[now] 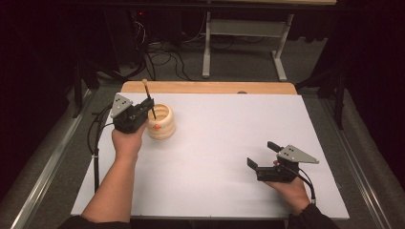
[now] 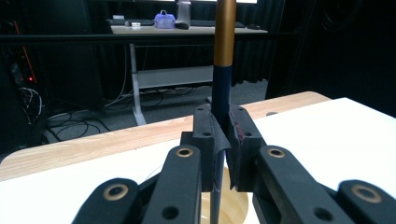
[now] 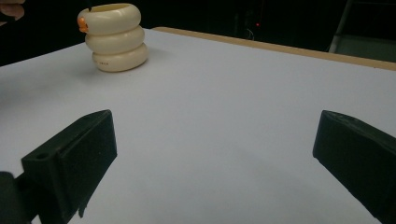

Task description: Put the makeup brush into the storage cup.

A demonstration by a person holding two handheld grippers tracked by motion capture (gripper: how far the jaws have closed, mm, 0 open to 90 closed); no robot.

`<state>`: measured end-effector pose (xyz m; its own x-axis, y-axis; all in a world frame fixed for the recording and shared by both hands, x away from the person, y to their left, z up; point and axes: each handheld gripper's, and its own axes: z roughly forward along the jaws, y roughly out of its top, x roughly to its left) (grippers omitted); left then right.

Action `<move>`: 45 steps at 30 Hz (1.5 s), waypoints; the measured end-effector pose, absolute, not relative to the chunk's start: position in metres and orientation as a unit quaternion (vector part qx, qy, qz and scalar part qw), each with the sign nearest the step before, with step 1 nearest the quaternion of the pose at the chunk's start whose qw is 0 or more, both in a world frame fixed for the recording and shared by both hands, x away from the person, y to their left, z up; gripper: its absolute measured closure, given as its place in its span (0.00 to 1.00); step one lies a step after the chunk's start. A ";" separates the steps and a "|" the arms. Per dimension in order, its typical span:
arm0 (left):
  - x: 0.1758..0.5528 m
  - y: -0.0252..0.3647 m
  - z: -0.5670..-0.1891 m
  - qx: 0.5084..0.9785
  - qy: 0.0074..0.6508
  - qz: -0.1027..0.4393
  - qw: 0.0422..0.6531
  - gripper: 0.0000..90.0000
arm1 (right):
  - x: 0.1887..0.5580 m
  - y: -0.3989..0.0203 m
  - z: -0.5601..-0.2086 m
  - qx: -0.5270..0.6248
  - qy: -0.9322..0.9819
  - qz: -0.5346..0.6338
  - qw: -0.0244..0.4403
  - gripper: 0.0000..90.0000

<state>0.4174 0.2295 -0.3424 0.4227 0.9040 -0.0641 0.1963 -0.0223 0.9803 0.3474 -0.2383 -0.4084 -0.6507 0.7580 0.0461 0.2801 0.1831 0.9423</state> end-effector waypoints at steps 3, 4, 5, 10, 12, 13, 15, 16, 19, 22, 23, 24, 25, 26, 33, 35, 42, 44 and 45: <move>0.418 0.230 -0.344 0.639 0.433 0.319 0.549 0.93 | 0.348 -0.239 -0.408 0.353 0.735 0.533 0.225 0.01; 0.418 0.230 -0.344 0.640 0.432 0.320 0.549 0.93 | 0.348 -0.239 -0.408 0.352 0.735 0.534 0.224 0.01; 0.418 0.229 -0.345 0.641 0.432 0.321 0.548 0.93 | 0.348 -0.239 -0.408 0.353 0.735 0.534 0.224 0.01; 0.419 0.228 -0.349 0.644 0.431 0.318 0.545 0.93 | 0.348 -0.238 -0.409 0.350 0.737 0.533 0.224 0.01; 0.420 0.227 -0.350 0.646 0.432 0.317 0.543 0.93 | 0.348 -0.238 -0.409 0.350 0.737 0.532 0.224 0.01; 0.420 0.227 -0.351 0.647 0.432 0.317 0.542 0.93 | 0.348 -0.238 -0.409 0.351 0.737 0.532 0.225 0.01; 0.420 0.226 -0.351 0.647 0.431 0.318 0.542 0.93 | 0.348 -0.238 -0.409 0.353 0.737 0.530 0.224 0.01; 0.420 0.226 -0.352 0.646 0.431 0.317 0.544 0.93 | 0.348 -0.239 -0.409 0.353 0.738 0.530 0.225 0.01; 0.421 0.227 -0.355 0.647 0.433 0.315 0.543 0.93 | 0.348 -0.238 -0.409 0.353 0.738 0.530 0.224 0.01; 0.421 0.228 -0.360 0.647 0.438 0.309 0.542 0.93 | 0.349 -0.239 -0.410 0.351 0.738 0.529 0.226 0.01; 0.421 0.228 -0.362 0.648 0.439 0.308 0.541 0.93 | 0.348 -0.239 -0.410 0.355 0.738 0.529 0.223 0.01; 0.422 0.228 -0.363 0.649 0.440 0.308 0.540 0.93 | 0.348 -0.239 -0.410 0.356 0.737 0.529 0.223 0.01; 0.422 0.228 -0.365 0.650 0.440 0.307 0.538 0.93 | 0.349 -0.239 -0.410 0.355 0.738 0.529 0.223 0.01; 0.422 0.228 -0.366 0.651 0.441 0.305 0.537 0.93 | 0.349 -0.239 -0.410 0.355 0.738 0.529 0.223 0.01; 0.423 0.225 -0.370 0.660 0.442 0.300 0.528 0.92 | 0.348 -0.239 -0.410 0.356 0.739 0.528 0.221 0.01; 0.423 0.225 -0.370 0.661 0.443 0.299 0.527 0.92 | 0.349 -0.239 -0.410 0.356 0.739 0.527 0.222 0.01; 0.423 0.225 -0.376 0.664 0.451 0.297 0.518 0.92 | 0.348 -0.238 -0.411 0.359 0.739 0.526 0.220 0.01; 0.423 0.226 -0.379 0.664 0.456 0.293 0.515 0.92 | 0.349 -0.238 -0.411 0.356 0.740 0.526 0.222 0.01; 0.423 0.226 -0.380 0.664 0.458 0.292 0.515 0.92 | 0.349 -0.238 -0.411 0.354 0.741 0.525 0.223 0.01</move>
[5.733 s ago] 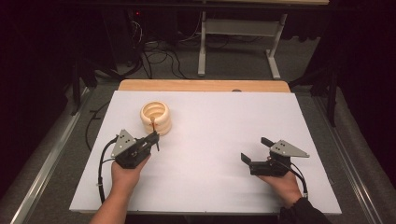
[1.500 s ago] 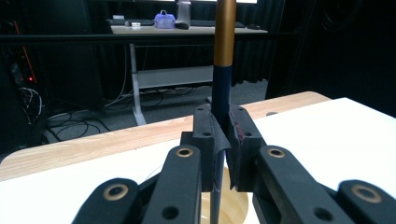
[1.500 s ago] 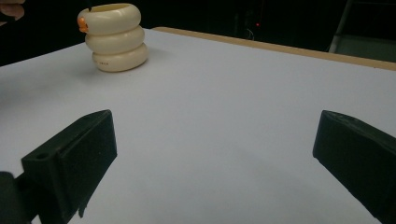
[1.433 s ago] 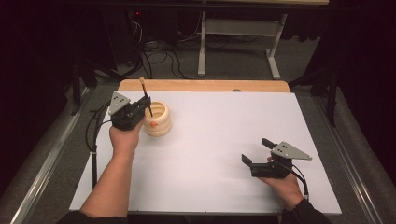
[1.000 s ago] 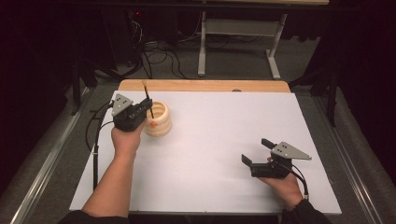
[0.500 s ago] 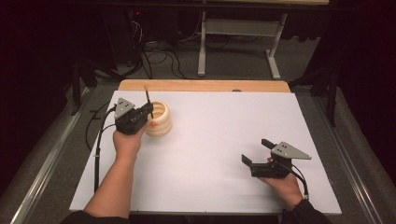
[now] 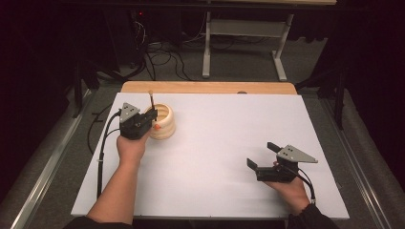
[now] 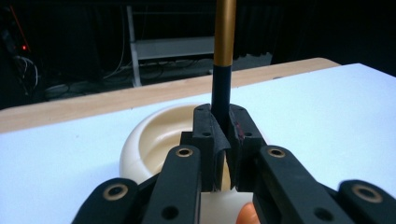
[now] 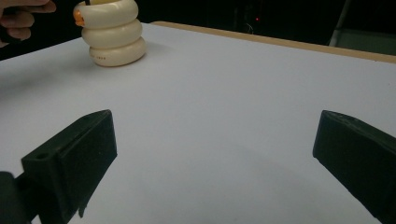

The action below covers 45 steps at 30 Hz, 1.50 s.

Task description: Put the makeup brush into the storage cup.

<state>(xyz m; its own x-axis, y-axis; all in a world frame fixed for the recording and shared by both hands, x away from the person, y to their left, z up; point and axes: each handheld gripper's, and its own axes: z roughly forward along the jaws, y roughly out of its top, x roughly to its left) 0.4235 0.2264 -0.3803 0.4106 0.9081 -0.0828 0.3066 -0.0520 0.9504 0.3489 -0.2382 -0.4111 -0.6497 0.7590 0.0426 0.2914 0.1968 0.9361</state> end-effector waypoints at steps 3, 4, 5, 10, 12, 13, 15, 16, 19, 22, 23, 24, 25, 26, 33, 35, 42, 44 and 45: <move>0.424 0.226 -0.382 0.667 0.458 0.291 0.510 0.92 | 0.349 -0.238 -0.411 0.355 0.741 0.525 0.223 0.01; 0.424 0.226 -0.382 0.668 0.457 0.291 0.510 0.92 | 0.349 -0.238 -0.411 0.355 0.741 0.525 0.222 0.01; 0.423 0.226 -0.382 0.668 0.456 0.291 0.510 0.92 | 0.349 -0.238 -0.411 0.355 0.741 0.524 0.222 0.01; 0.424 0.225 -0.383 0.672 0.454 0.288 0.509 0.92 | 0.349 -0.237 -0.412 0.357 0.741 0.523 0.222 0.01; 0.424 0.225 -0.383 0.674 0.453 0.288 0.508 0.92 | 0.348 -0.237 -0.412 0.358 0.741 0.523 0.221 0.01; 0.424 0.225 -0.383 0.673 0.454 0.288 0.508 0.92 | 0.349 -0.237 -0.412 0.357 0.742 0.523 0.222 0.01; 0.423 0.225 -0.382 0.672 0.454 0.289 0.509 0.92 | 0.349 -0.237 -0.412 0.356 0.742 0.522 0.223 0.01; 0.423 0.225 -0.382 0.672 0.454 0.290 0.509 0.92 | 0.349 -0.237 -0.412 0.356 0.742 0.522 0.223 0.01; 0.423 0.225 -0.381 0.671 0.454 0.290 0.509 0.92 | 0.348 -0.237 -0.412 0.356 0.742 0.522 0.222 0.01; 0.424 0.224 -0.381 0.673 0.453 0.289 0.508 0.92 | 0.348 -0.237 -0.412 0.357 0.742 0.523 0.221 0.01; 0.424 0.224 -0.380 0.673 0.452 0.289 0.509 0.92 | 0.348 -0.237 -0.412 0.357 0.742 0.522 0.221 0.01; 0.424 0.223 -0.380 0.674 0.451 0.289 0.509 0.92 | 0.348 -0.237 -0.412 0.357 0.742 0.523 0.221 0.01; 0.424 0.223 -0.379 0.675 0.448 0.290 0.509 0.92 | 0.348 -0.237 -0.412 0.356 0.742 0.523 0.222 0.01; 0.424 0.223 -0.378 0.674 0.445 0.291 0.512 0.85 | 0.348 -0.237 -0.412 0.355 0.742 0.523 0.222 0.01; 0.424 0.222 -0.376 0.666 0.455 0.289 0.515 0.50 | 0.348 -0.237 -0.411 0.356 0.742 0.523 0.222 0.01; 0.424 0.222 -0.376 0.666 0.456 0.290 0.514 0.45 | 0.348 -0.237 -0.411 0.355 0.742 0.524 0.222 0.01; 0.424 0.221 -0.375 0.667 0.454 0.279 0.521 0.33 | 0.348 -0.237 -0.411 0.355 0.742 0.524 0.222 0.01; 0.425 0.221 -0.374 0.669 0.457 0.275 0.518 0.26 | 0.348 -0.237 -0.411 0.354 0.742 0.524 0.223 0.01; 0.424 0.221 -0.374 0.669 0.458 0.276 0.517 0.24 | 0.348 -0.237 -0.411 0.354 0.742 0.524 0.223 0.01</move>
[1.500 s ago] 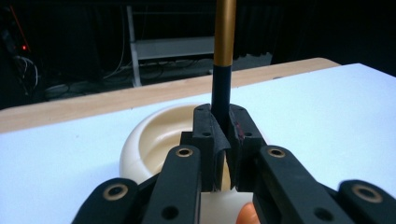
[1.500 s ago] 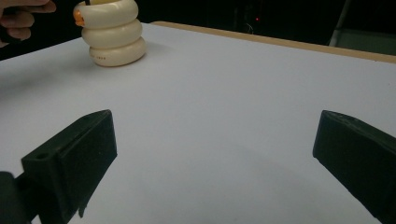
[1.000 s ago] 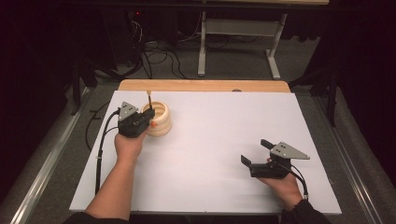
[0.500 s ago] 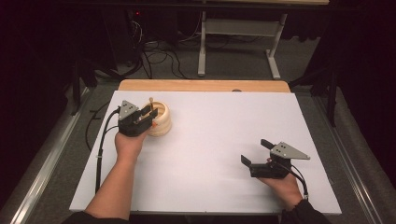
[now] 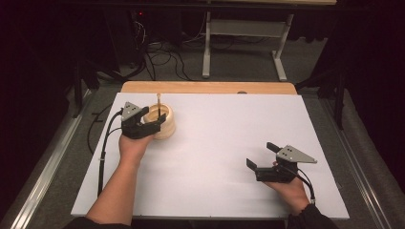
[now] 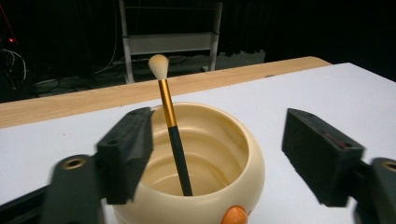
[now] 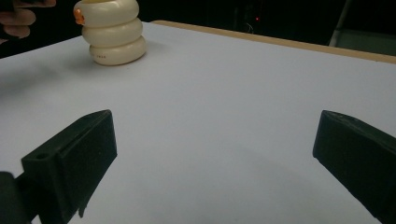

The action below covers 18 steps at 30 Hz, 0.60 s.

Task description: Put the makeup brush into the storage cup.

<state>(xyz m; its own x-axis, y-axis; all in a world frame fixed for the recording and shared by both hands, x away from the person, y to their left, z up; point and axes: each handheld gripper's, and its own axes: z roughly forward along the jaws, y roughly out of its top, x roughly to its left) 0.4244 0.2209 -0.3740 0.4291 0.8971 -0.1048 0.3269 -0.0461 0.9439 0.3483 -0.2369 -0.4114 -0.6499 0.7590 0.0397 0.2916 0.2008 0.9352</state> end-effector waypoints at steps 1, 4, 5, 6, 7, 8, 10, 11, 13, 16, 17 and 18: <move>0.424 0.221 -0.374 0.668 0.458 0.277 0.516 0.22 | 0.348 -0.237 -0.411 0.355 0.742 0.524 0.223 0.01; 0.424 0.222 -0.374 0.670 0.461 0.272 0.514 0.16 | 0.348 -0.237 -0.411 0.356 0.742 0.524 0.222 0.01; 0.425 0.222 -0.374 0.670 0.465 0.272 0.511 0.12 | 0.348 -0.237 -0.411 0.355 0.742 0.524 0.222 0.01; 0.425 0.221 -0.374 0.670 0.468 0.271 0.508 0.07 | 0.348 -0.237 -0.411 0.353 0.742 0.524 0.223 0.01; 0.426 0.222 -0.375 0.671 0.471 0.271 0.504 0.03 | 0.348 -0.237 -0.411 0.356 0.741 0.524 0.223 0.01; 0.426 0.222 -0.375 0.672 0.473 0.271 0.501 0.00 | 0.348 -0.237 -0.411 0.354 0.741 0.525 0.223 0.01; 0.425 0.222 -0.376 0.673 0.474 0.270 0.499 0.00 | 0.348 -0.237 -0.411 0.353 0.741 0.525 0.225 0.01; 0.425 0.222 -0.375 0.673 0.475 0.271 0.499 0.00 | 0.348 -0.237 -0.411 0.353 0.741 0.526 0.225 0.01; 0.423 0.222 -0.374 0.672 0.472 0.268 0.503 0.00 | 0.348 -0.237 -0.411 0.352 0.741 0.526 0.226 0.01; 0.421 0.221 -0.372 0.678 0.467 0.264 0.503 0.00 | 0.348 -0.236 -0.411 0.352 0.741 0.526 0.225 0.01; 0.420 0.221 -0.372 0.679 0.469 0.263 0.500 0.00 | 0.348 -0.236 -0.412 0.353 0.741 0.525 0.223 0.01; 0.419 0.221 -0.372 0.679 0.470 0.261 0.500 0.00 | 0.349 -0.236 -0.412 0.352 0.743 0.524 0.224 0.01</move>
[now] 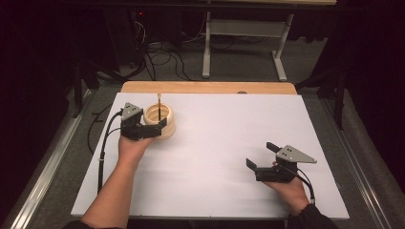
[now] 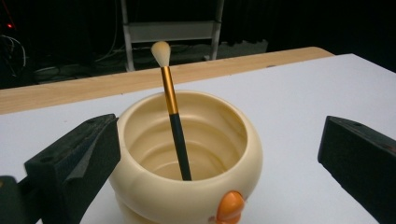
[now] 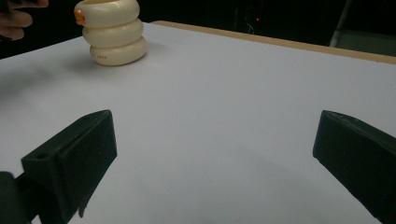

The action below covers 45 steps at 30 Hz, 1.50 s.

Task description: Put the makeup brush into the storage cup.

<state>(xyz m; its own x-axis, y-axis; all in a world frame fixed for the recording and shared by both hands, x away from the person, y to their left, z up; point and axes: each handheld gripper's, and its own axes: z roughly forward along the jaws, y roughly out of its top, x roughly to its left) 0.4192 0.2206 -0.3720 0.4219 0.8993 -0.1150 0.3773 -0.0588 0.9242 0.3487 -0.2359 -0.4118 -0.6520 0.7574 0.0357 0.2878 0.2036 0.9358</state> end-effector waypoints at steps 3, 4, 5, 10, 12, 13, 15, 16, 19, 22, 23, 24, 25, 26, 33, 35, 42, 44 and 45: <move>0.415 0.220 -0.372 0.681 0.469 0.260 0.498 0.00 | 0.348 -0.235 -0.412 0.353 0.744 0.523 0.221 0.01; 0.413 0.220 -0.372 0.680 0.469 0.260 0.500 0.00 | 0.348 -0.235 -0.412 0.351 0.743 0.524 0.222 0.01; 0.411 0.220 -0.372 0.679 0.469 0.258 0.503 0.00 | 0.348 -0.235 -0.411 0.350 0.742 0.525 0.226 0.01; 0.403 0.217 -0.374 0.682 0.463 0.252 0.506 0.01 | 0.347 -0.236 -0.410 0.353 0.740 0.526 0.228 0.01; 0.399 0.216 -0.375 0.682 0.462 0.247 0.510 0.01 | 0.347 -0.237 -0.410 0.352 0.739 0.527 0.228 0.01; 0.397 0.215 -0.376 0.682 0.461 0.245 0.512 0.01 | 0.347 -0.237 -0.410 0.352 0.738 0.527 0.229 0.01; 0.391 0.213 -0.377 0.686 0.456 0.246 0.510 0.01 | 0.347 -0.237 -0.410 0.352 0.738 0.528 0.229 0.01; 0.389 0.213 -0.377 0.690 0.453 0.245 0.508 0.01 | 0.347 -0.237 -0.410 0.352 0.739 0.527 0.229 0.01; 0.381 0.211 -0.377 0.693 0.447 0.243 0.512 0.01 | 0.347 -0.237 -0.410 0.351 0.739 0.527 0.231 0.01; 0.372 0.211 -0.378 0.696 0.440 0.242 0.513 0.01 | 0.347 -0.236 -0.410 0.350 0.740 0.527 0.230 0.01; 0.369 0.211 -0.379 0.695 0.439 0.241 0.516 0.01 | 0.347 -0.236 -0.410 0.350 0.739 0.527 0.230 0.01; 0.366 0.211 -0.381 0.695 0.438 0.238 0.519 0.01 | 0.346 -0.236 -0.410 0.350 0.739 0.527 0.231 0.01; 0.363 0.210 -0.382 0.696 0.437 0.234 0.521 0.01 | 0.346 -0.236 -0.410 0.349 0.739 0.527 0.232 0.01; 0.360 0.210 -0.384 0.696 0.435 0.230 0.522 0.01 | 0.346 -0.236 -0.410 0.350 0.739 0.526 0.232 0.01; 0.340 0.207 -0.401 0.704 0.428 0.218 0.523 0.01 | 0.346 -0.236 -0.410 0.350 0.739 0.527 0.232 0.01; 0.333 0.204 -0.405 0.711 0.421 0.224 0.516 0.01 | 0.345 -0.236 -0.410 0.350 0.739 0.527 0.233 0.01; 0.315 0.205 -0.415 0.710 0.415 0.217 0.526 0.00 | 0.345 -0.236 -0.409 0.351 0.737 0.527 0.237 0.01; 0.312 0.206 -0.420 0.711 0.417 0.205 0.527 0.00 | 0.345 -0.236 -0.409 0.352 0.737 0.526 0.236 0.01; 0.311 0.206 -0.422 0.710 0.421 0.197 0.529 0.00 | 0.345 -0.236 -0.410 0.352 0.737 0.526 0.237 0.01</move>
<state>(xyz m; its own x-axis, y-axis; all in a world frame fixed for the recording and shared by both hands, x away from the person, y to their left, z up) 0.3109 0.2063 -0.4221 0.5688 0.8056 -0.1659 0.3892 -0.0859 0.9171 0.3448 -0.2358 -0.4096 -0.6404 0.7677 0.0214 0.2698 0.1988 0.9422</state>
